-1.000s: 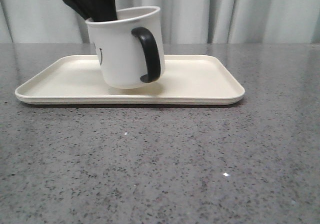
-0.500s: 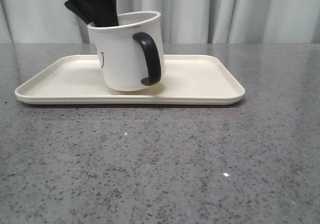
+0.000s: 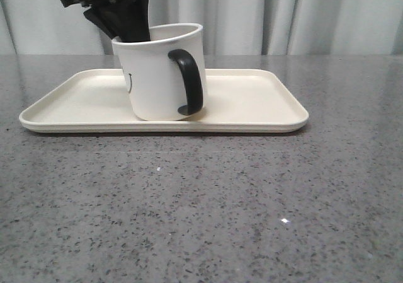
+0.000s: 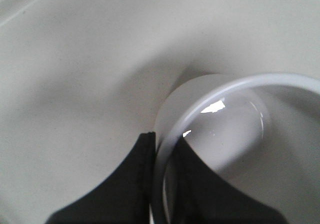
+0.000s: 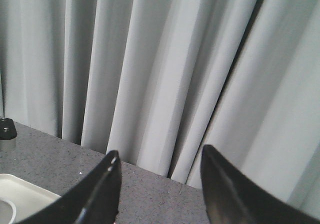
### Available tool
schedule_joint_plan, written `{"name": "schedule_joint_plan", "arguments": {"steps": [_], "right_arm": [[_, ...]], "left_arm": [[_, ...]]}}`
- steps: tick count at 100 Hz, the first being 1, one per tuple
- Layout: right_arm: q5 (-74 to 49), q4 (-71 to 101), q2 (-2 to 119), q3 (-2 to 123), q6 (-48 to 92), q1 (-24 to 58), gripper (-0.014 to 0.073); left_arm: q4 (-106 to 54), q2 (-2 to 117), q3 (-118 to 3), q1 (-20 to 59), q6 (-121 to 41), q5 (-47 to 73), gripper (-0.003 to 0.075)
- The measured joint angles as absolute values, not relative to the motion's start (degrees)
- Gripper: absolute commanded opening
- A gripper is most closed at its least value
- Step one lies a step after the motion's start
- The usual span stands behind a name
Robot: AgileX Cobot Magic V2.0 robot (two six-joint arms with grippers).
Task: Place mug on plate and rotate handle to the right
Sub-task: 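Carry the mug over the cream tray and lower it down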
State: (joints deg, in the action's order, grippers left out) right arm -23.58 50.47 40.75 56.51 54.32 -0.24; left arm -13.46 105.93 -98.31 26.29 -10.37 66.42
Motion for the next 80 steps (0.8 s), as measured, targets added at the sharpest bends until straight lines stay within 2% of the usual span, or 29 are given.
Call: {"name": "schedule_joint_plan", "arguments": {"steps": [46, 53, 80], "right_arm": [[-23.6, 50.5, 40.7, 56.5, 54.3, -0.2, 0.0381], [-23.6, 50.5, 40.7, 56.5, 54.3, -0.2, 0.0381], [-23.6, 50.5, 40.7, 56.5, 54.3, -0.2, 0.0381]], "left_arm": [[-13.5, 105.9, -98.3, 26.3, -10.4, 66.5, -0.0006], [-13.5, 105.9, -98.3, 26.3, -10.3, 66.6, 0.0032], [-13.7, 106.0, -98.3, 26.3, -10.3, 67.3, 0.026]]}}
